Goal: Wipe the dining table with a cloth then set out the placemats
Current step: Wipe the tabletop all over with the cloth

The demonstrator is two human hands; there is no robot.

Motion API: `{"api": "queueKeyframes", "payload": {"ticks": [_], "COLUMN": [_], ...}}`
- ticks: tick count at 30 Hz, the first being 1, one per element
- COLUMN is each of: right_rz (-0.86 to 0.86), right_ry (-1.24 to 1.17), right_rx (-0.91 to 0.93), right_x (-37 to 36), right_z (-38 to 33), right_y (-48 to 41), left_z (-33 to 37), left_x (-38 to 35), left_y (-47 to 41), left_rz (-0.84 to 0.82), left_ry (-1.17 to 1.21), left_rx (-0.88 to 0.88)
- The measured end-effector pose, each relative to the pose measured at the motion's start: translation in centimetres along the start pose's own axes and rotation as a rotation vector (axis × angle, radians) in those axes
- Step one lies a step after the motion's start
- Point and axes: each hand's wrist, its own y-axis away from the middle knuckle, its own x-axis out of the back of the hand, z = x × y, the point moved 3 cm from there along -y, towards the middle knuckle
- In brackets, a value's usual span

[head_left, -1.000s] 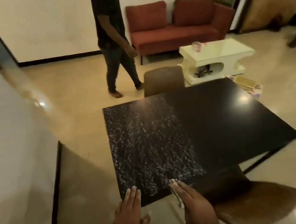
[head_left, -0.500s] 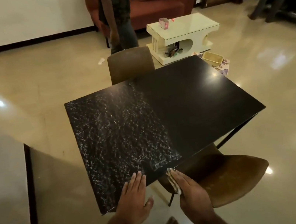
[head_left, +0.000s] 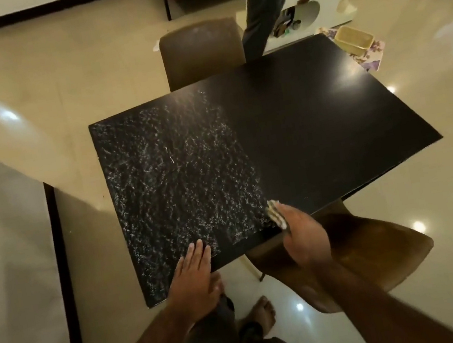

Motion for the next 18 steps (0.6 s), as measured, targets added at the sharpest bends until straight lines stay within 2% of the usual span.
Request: {"api": "queueKeyframes", "payload": {"ticks": [4,10,15,18], "right_rz": [0.052,-0.196,-0.073,-0.062], "right_ry": [0.156,0.318,0.349,0.360], "right_rx": [0.016,0.026,-0.023,-0.063], "right_x": [-0.9,-4.5,-5.5,-6.6], "right_z": [0.7,-0.2,0.1,-0.1], "right_y": [-6.5,-8.3,-8.0,-8.7], "left_z": [-1.0,-1.6,-2.0,-1.5], "left_x": [1.2,4.8,6.9,7.0], "left_y": [-2.8,-8.5,-13.5,-15.9], "left_rz": [-0.011,-0.009,0.080,0.162], "left_ry": [-0.022,-0.142,-0.209,-0.250], "left_rx": [-0.023,-0.094,-0.161,-0.233]}}
